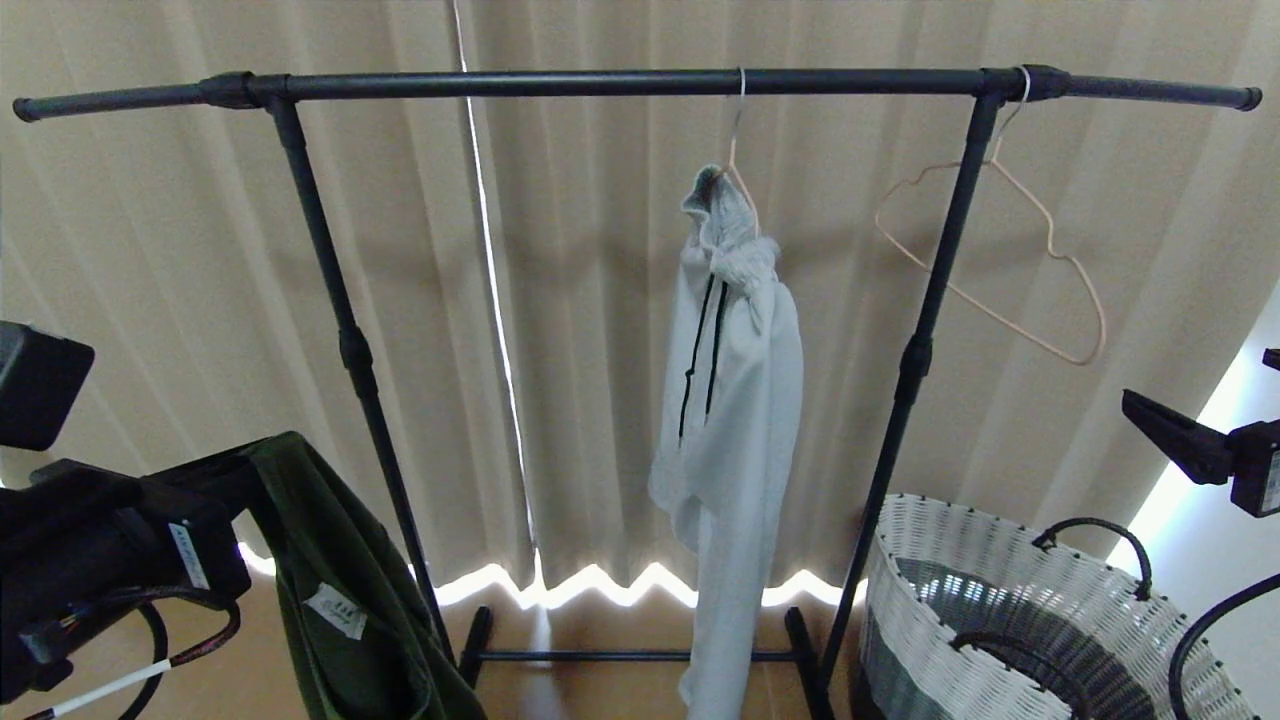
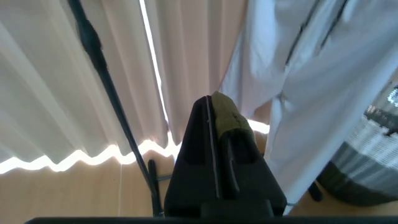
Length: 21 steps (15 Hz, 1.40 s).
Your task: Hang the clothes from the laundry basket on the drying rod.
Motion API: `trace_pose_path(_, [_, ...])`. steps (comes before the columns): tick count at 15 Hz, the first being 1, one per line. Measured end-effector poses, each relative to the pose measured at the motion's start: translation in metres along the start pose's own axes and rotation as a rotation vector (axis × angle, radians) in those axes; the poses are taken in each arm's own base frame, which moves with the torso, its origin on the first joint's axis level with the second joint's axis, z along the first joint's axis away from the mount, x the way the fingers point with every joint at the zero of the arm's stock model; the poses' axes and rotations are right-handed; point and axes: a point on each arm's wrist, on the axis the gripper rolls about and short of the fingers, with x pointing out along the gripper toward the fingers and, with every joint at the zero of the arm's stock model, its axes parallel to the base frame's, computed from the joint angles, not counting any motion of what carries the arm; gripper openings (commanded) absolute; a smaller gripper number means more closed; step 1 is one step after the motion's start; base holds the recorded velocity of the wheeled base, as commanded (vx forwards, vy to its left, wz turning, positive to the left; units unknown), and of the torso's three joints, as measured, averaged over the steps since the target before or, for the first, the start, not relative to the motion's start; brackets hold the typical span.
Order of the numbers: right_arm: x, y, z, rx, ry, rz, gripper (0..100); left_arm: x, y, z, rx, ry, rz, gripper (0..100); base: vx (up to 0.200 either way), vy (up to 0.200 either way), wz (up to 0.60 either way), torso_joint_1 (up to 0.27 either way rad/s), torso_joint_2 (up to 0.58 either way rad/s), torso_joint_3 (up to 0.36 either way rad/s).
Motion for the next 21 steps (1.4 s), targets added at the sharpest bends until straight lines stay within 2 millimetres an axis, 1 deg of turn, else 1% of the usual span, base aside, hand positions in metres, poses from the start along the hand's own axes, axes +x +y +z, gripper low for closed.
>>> trace_pose_path(5, [0.001,0.0,-0.003,0.002,0.008,0.0,100,-0.001,0.0,0.0,0.001,-0.004,0.0,0,0.0,0.0,0.0,0.173,-0.47,-0.301])
trace_pose_path(8, [0.001,-0.004,-0.002,0.003,0.03,-0.016,100,-0.003,0.0,-0.004,0.028,0.003,0.0,0,0.0,0.0,0.0,0.194,-0.49,-0.294])
trace_pose_path(11, [0.001,-0.011,0.0,0.01,0.222,0.011,100,-0.006,0.001,-0.004,0.034,-0.005,0.0,0,0.0,0.0,0.0,0.191,-0.47,-0.271])
trace_pose_path(12, [0.0,-0.013,0.003,0.026,0.27,0.018,100,-0.006,0.001,-0.004,0.035,-0.007,0.0,0,0.0,0.0,0.0,0.09,-0.21,-0.124])
trace_pose_path(14, [0.001,-0.016,0.009,0.045,0.275,0.011,100,-0.007,0.001,-0.005,0.036,-0.007,0.0,0,0.0,0.0,0.0,0.044,-0.1,-0.049])
trace_pose_path(21, [0.005,-0.015,0.007,0.046,0.295,0.014,100,-0.013,-0.001,-0.005,0.05,-0.021,-0.019,0,0.0,0.0,0.0,0.0,0.0,0.0])
